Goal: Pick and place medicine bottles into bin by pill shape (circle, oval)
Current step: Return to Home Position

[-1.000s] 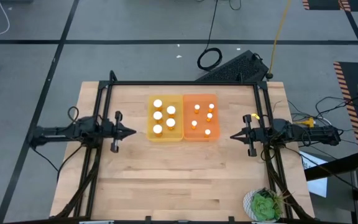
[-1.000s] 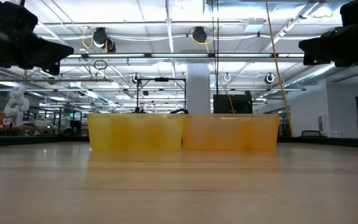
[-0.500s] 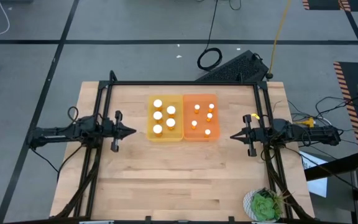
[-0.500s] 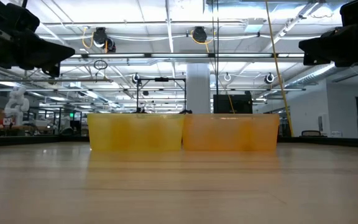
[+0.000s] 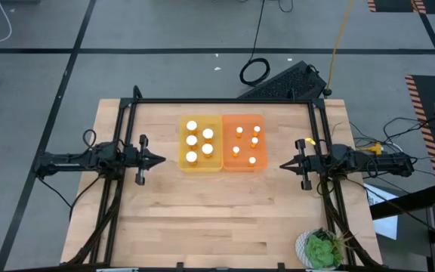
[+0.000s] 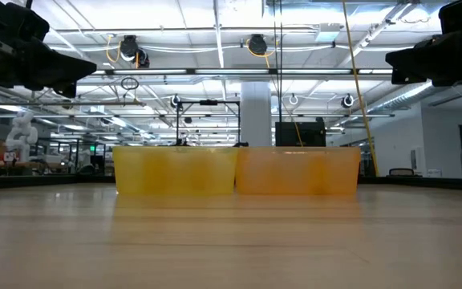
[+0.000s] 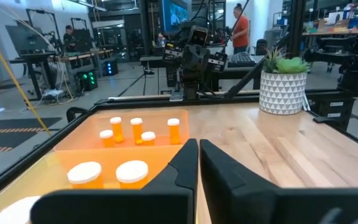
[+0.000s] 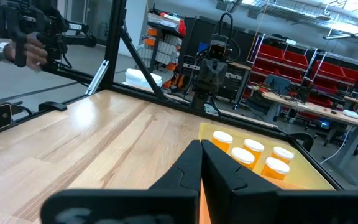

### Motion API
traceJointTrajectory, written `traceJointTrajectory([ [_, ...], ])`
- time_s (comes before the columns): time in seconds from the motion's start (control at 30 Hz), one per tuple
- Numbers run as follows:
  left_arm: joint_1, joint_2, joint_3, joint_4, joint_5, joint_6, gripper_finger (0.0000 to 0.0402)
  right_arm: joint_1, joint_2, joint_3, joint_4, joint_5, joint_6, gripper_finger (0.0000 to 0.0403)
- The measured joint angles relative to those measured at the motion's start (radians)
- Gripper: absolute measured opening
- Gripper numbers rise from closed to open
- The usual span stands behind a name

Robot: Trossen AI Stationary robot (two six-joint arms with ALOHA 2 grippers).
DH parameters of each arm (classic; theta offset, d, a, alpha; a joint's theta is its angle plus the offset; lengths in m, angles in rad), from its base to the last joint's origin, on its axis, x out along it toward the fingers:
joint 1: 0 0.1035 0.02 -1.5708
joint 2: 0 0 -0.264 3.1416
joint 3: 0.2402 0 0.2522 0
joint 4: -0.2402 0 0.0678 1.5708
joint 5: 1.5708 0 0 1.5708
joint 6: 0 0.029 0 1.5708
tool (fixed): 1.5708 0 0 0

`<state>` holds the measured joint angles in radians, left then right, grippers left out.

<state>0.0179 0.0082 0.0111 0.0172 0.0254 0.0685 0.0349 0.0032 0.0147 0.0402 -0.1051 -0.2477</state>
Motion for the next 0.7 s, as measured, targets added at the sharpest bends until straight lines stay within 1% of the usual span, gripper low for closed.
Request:
traceJointTrajectory([
  [0.13,0.0,0.0,0.0,0.0,0.0,-0.001,0.0021,0.0,0.0,0.0,0.0,0.0,0.0,0.0],
  [0.43,0.0,0.0,0.0,0.001,0.0,-0.002,0.0003,0.0,0.0,0.0,0.0,0.0,0.0,0.0],
  [0.7,0.0,0.0,0.0,0.001,-0.001,-0.002,0.0031,0.0,0.0,0.0,0.0,0.0,0.0,0.0],
])
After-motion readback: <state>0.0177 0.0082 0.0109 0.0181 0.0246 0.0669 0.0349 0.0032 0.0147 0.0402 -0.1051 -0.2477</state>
